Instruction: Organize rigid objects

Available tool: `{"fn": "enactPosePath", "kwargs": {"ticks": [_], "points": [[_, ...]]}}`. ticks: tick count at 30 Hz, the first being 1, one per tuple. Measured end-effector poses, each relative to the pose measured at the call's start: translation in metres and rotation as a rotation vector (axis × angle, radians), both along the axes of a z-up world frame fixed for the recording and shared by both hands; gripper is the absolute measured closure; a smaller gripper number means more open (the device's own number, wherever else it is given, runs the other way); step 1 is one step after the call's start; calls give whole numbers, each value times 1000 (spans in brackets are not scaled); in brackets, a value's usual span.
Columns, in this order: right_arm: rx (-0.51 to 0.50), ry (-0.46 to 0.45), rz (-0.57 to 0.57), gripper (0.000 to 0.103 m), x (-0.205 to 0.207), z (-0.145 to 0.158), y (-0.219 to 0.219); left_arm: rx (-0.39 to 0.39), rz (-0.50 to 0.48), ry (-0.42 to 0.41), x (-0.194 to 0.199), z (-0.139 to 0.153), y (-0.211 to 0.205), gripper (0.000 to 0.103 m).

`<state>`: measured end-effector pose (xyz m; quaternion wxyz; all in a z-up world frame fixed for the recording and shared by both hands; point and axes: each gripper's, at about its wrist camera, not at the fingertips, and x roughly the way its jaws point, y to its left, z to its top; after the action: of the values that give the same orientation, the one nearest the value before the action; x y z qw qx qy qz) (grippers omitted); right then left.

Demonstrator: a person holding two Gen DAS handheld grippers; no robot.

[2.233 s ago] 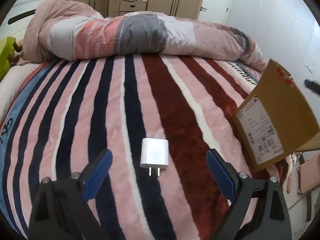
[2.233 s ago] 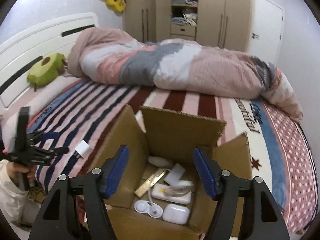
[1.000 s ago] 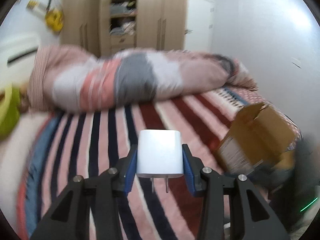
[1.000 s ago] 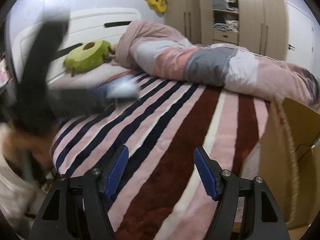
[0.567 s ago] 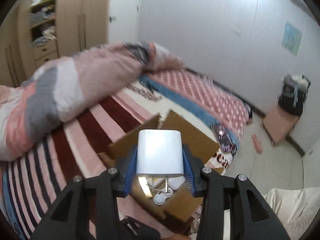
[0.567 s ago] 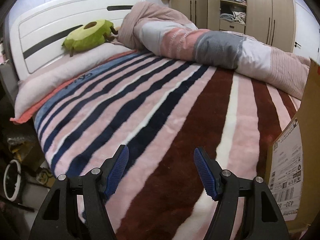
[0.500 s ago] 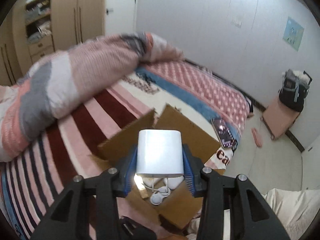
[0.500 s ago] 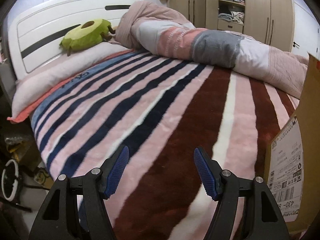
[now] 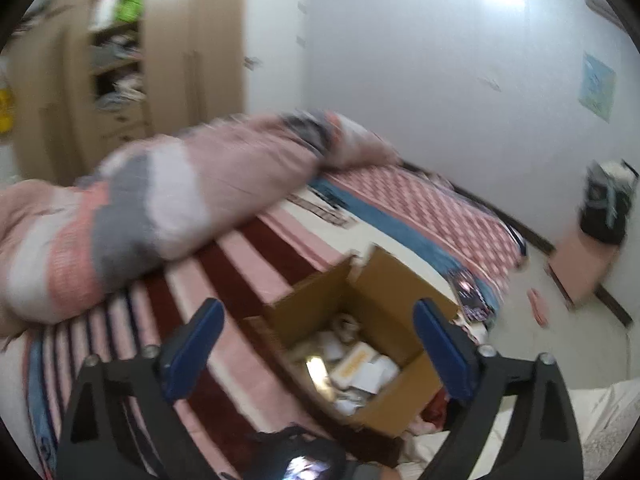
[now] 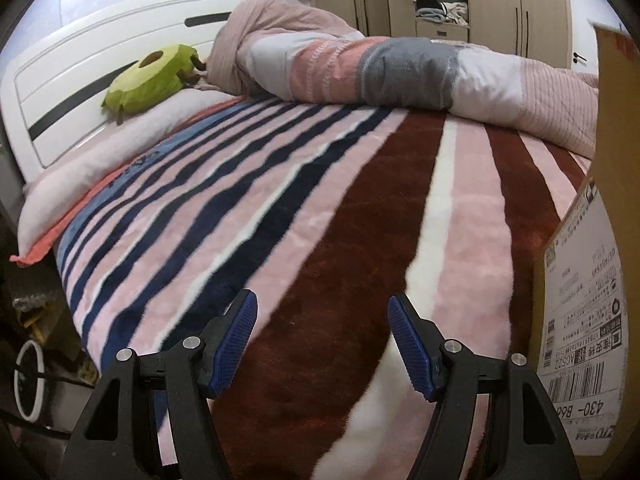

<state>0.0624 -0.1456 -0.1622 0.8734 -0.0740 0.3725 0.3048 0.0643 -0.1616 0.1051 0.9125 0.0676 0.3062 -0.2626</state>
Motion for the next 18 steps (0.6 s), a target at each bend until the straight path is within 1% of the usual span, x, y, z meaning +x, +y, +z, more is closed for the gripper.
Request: {"fn": "enactPosePath", "kwargs": {"ticks": [1,2,4,8,9,10,12,13,14,15,18], "points": [[7,-16,18,38,-4,6,4,-13,34,-26,-9,3,18,0],[12,-29,29,38,-7,11,6,-21,60,-43,-15,4,29,1],[27,-52,54,38,-14,26,11,-43,157,-82,-33,6,69,1],[75,-85,76,37,-25,61,11,-88,325,-113,-63,2,129,1],[85,-92,76,31,-27,69,8,-94,370,-121,-71,0,144,1],[104,-105,71,28,-30,82,3,-95,395,-126,-77,-3,151,1],[133,-133,62,17,-36,100,-8,-95,465,-130,-88,-12,171,1],[143,-155,52,13,-40,112,-16,-95,483,-127,-92,-16,175,1],[145,-173,41,7,-42,120,-22,-97,505,-119,-95,-22,180,1],[143,-196,29,3,-45,129,-29,-100,520,-113,-97,-27,184,1],[131,-250,3,0,-50,153,-53,-100,544,-106,-100,-44,183,1]]}}
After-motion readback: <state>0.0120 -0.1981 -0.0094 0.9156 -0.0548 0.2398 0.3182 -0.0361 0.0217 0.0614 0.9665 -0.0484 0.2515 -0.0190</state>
